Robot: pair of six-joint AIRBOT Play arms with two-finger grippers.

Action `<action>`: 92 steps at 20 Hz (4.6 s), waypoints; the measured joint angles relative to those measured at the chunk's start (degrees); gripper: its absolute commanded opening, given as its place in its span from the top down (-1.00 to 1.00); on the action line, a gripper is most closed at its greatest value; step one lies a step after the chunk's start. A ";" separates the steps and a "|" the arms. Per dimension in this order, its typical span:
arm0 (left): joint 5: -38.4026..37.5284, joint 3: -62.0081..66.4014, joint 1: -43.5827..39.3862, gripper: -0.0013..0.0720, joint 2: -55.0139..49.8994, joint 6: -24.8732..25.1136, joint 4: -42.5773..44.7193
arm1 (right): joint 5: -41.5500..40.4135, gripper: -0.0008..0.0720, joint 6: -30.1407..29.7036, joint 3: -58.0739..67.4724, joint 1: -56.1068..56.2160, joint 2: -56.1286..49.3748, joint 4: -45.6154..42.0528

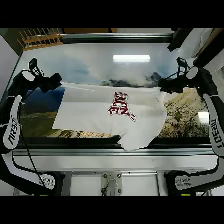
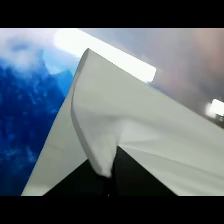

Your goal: Fold the clothes and pants, and hang the long-sleeved shirts on hangers.

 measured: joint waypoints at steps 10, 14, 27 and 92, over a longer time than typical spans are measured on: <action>-1.77 -8.79 -0.04 -0.42 0.59 0.37 4.24 | -2.36 -0.59 2.16 -15.80 2.93 5.07 -1.97; -3.37 -10.10 2.12 -0.43 7.04 0.35 5.14 | -0.55 -0.59 2.14 -16.26 1.14 10.99 -2.60; -1.55 -48.81 15.74 -0.42 29.22 -2.84 3.52 | 4.11 -0.59 2.32 -23.91 -5.09 37.55 -4.72; -20.22 -21.57 2.60 0.95 18.12 3.23 5.53 | 9.18 0.95 -0.72 -23.52 -5.95 22.97 4.87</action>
